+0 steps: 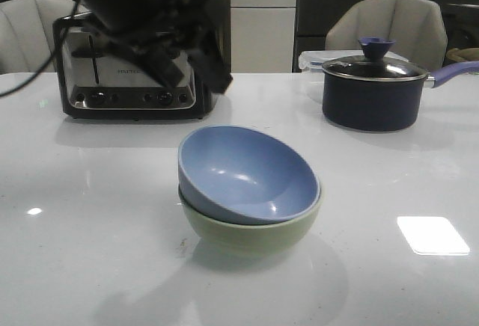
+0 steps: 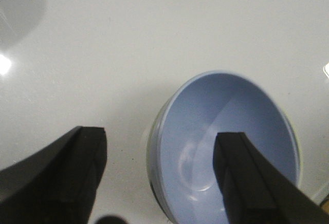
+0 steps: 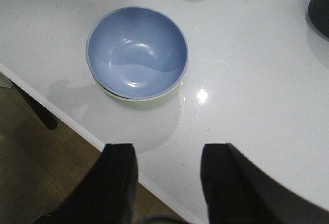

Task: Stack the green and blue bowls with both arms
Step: 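Open the left gripper and withdraw it from the bowls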

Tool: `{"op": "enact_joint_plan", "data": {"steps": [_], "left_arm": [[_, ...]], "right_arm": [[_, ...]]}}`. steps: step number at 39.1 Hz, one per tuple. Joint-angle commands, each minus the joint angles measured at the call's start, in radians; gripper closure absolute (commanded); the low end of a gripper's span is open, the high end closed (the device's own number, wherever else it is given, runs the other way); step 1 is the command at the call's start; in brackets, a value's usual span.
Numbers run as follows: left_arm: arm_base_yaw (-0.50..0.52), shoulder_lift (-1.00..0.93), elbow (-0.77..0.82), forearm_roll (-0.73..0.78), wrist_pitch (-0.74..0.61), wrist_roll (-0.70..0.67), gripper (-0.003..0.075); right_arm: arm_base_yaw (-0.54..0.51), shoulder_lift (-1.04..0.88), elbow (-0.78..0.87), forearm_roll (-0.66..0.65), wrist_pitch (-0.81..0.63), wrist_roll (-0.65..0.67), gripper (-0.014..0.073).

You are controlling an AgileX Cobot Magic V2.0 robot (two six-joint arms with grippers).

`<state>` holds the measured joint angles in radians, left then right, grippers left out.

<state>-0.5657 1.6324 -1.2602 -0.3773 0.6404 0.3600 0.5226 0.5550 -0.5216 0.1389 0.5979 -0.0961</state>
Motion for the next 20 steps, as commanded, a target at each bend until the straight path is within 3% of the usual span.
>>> {"op": "enact_joint_plan", "data": {"steps": [1, 13, 20], "left_arm": [[-0.005, -0.150, 0.006, 0.011, -0.013, 0.000, 0.0215], [-0.005, -0.457, 0.182, 0.114, 0.051, -0.015, 0.0247], [-0.005, -0.630, 0.301, 0.260, 0.094, -0.166, 0.0281]], "right_arm": [[0.001, 0.001, -0.026, 0.002, -0.069, -0.011, 0.0182], [0.001, 0.001, -0.026, 0.002, -0.069, -0.011, 0.0182], [0.001, 0.001, -0.026, 0.002, -0.069, -0.011, 0.0182]]}}
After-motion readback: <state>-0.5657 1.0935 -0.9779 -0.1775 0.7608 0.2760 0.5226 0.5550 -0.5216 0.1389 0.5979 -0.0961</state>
